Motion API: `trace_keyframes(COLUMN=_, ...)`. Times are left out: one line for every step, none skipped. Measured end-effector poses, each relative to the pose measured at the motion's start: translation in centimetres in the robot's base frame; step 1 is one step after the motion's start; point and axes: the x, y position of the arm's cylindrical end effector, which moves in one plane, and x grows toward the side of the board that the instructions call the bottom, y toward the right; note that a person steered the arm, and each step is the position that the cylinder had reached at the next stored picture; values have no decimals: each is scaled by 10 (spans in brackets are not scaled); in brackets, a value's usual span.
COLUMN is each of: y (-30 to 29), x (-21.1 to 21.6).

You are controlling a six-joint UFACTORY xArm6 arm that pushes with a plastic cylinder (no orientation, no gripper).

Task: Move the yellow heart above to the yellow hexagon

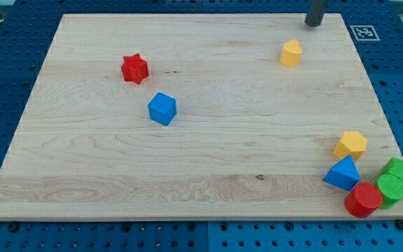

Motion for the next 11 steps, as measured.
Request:
trace_keyframes(y=-31, x=-1)
trace_keyframes(y=-57, x=1)
trace_keyframes(y=-59, x=20)
trace_keyframes(y=-59, x=47)
trace_keyframes(y=-57, x=68)
trace_keyframes(y=-58, x=80)
trace_keyframes(y=-62, x=90)
trace_keyframes(y=-63, x=111)
trace_keyframes(y=-63, x=140)
trace_keyframes(y=-62, x=167)
trace_keyframes(y=-62, x=198)
